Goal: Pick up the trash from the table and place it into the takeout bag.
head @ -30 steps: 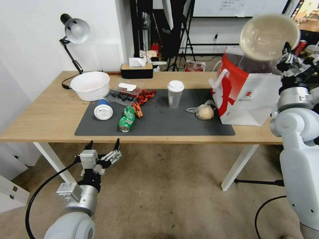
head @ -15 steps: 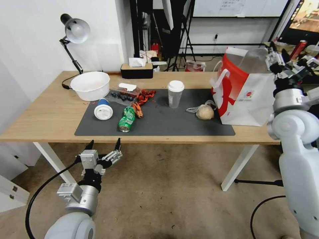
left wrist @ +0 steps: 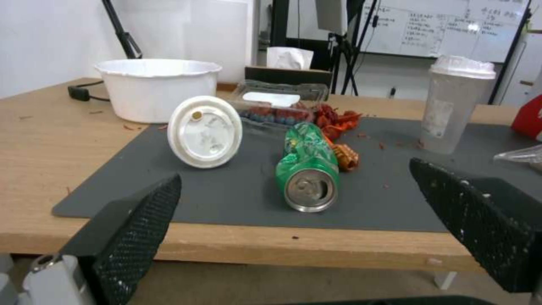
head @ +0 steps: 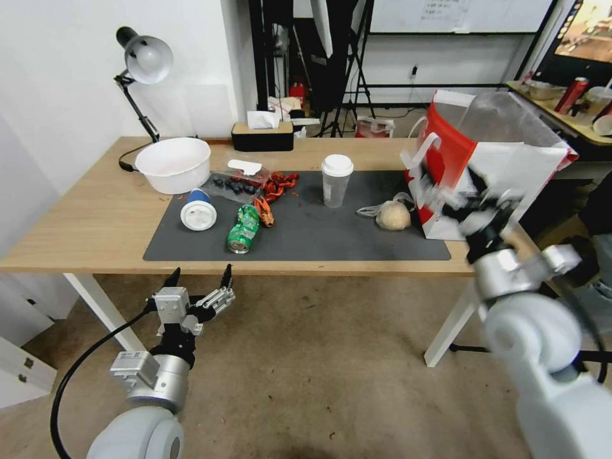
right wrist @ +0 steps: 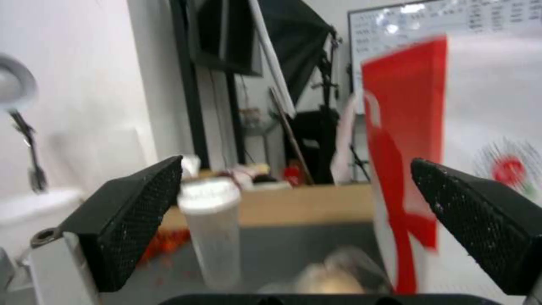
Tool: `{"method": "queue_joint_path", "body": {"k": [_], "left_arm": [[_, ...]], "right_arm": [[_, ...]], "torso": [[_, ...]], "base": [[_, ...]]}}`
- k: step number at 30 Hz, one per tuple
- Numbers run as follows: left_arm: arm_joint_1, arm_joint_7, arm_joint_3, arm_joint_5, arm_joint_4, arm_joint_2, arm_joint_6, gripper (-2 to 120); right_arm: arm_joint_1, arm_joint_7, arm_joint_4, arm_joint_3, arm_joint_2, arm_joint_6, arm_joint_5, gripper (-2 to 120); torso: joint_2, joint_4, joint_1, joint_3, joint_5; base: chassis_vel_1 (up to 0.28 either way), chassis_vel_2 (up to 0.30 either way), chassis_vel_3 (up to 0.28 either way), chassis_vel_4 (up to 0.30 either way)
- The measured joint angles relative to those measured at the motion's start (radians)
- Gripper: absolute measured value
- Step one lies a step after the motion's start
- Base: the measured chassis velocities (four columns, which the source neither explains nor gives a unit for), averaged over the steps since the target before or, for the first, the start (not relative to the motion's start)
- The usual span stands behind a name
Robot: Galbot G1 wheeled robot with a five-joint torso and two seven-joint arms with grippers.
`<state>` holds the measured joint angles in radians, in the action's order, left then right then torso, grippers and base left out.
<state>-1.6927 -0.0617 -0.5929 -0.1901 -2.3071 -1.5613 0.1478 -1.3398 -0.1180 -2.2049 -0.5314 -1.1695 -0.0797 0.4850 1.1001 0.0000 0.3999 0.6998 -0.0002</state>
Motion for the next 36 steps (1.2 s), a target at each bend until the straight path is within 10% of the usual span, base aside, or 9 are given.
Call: {"method": "queue_joint_path", "body": {"k": [19,36], "left_arm": [[0.006,0.000,-0.002,-0.005,0.023,0.010,-0.021,100],[0.006,0.000,0.003,-0.006,0.029,0.016,-0.024,100]], "right_arm": [[-0.234,-0.133,0.122,0.161,-0.099,0.219,-0.267,100],[0.064,-0.252,0.200,0.178,-0.032,-0.023,-0.038,100]], "torso": [[0.000,-0.0001,0.000,0.000,0.0002],[0.000,-0.0001,0.000,0.000,0.0003]], "base": [[0.000,0.000,0.000,0.000],[0.000,0.000,0.000,0.000]]}}
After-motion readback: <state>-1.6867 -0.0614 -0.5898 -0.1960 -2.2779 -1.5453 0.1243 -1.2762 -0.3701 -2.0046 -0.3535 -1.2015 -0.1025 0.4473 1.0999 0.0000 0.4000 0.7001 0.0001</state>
